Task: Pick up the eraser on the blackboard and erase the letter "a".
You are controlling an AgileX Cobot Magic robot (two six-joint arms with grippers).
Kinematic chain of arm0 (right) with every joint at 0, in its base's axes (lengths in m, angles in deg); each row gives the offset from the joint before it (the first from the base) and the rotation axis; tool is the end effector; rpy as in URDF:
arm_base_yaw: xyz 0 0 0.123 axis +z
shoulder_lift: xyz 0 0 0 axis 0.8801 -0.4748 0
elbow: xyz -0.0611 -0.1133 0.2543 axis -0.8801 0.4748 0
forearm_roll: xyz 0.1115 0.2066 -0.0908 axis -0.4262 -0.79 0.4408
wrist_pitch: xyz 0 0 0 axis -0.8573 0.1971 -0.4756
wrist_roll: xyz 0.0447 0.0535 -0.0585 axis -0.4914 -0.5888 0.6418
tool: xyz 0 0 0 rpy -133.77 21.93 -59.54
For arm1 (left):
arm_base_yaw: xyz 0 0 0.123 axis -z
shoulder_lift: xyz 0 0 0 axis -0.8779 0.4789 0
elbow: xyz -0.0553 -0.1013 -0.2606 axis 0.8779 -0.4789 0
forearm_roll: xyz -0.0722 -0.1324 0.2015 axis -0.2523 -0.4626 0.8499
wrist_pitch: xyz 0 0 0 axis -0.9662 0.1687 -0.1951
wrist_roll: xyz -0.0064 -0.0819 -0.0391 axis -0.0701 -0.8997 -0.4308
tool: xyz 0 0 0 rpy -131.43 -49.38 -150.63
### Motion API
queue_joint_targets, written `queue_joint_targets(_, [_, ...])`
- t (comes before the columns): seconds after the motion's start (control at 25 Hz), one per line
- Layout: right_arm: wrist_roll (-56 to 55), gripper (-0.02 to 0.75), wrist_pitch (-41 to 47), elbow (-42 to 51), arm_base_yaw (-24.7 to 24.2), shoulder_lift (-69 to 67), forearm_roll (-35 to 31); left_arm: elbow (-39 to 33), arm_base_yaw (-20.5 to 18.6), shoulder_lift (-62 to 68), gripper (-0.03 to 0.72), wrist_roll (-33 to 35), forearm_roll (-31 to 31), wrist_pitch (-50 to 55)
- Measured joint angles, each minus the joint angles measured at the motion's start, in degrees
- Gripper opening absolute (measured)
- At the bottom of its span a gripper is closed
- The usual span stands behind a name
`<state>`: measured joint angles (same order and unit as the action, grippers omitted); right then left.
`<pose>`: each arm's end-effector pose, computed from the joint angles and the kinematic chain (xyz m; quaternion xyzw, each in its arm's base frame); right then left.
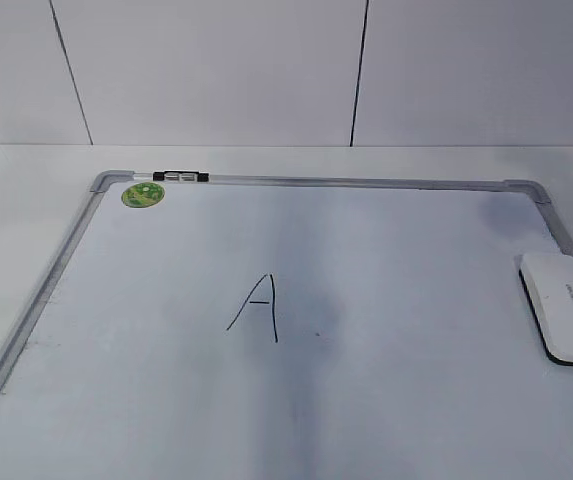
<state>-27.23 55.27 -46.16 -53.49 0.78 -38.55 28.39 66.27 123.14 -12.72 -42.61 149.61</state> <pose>0.1482 0.0312 0.4145 -0.0299 0.9414 0.0938 0.3226 0.1259 -0.0399 0.4463 0.0958 0.8727 -0.1710 0.4471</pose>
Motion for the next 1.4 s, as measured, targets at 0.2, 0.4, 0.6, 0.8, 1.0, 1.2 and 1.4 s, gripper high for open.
queue_joint_targets(0.2, [-0.01,0.654,0.22,4.55,2.81,6.37,1.61,0.00,1.05,-8.37,0.610,-1.78,1.83,2.35])
queue_joint_targets(0.4, [-3.07,0.654,0.34,4.76,3.16,12.70,5.30,0.00,1.08,-12.74,0.610,-4.73,4.08,5.35])
queue_joint_targets(0.6, [-3.76,0.650,0.52,5.01,3.30,16.51,5.60,0.00,1.08,-13.76,0.610,-5.62,4.46,9.31])
queue_joint_targets(0.8, [-4.01,0.659,0.67,7.74,3.82,20.22,5.34,0.00,1.08,-14.41,0.609,-5.98,4.46,9.69])
queue_joint_targets(1.0, [-4.00,0.637,0.80,11.07,3.82,25.04,5.25,-1.95,2.46,-16.87,0.604,-6.07,4.35,9.81])
queue_joint_targets(1.2, [-4.10,0.619,0.93,13.86,3.82,29.74,5.25,-4.87,3.14,-20.17,0.594,-6.19,4.45,9.91])
queue_joint_targets(1.4, [-4.10,0.612,0.93,17.95,3.82,33.57,5.25,-7.44,3.14,-22.67,0.592,-6.19,5.82,9.91])
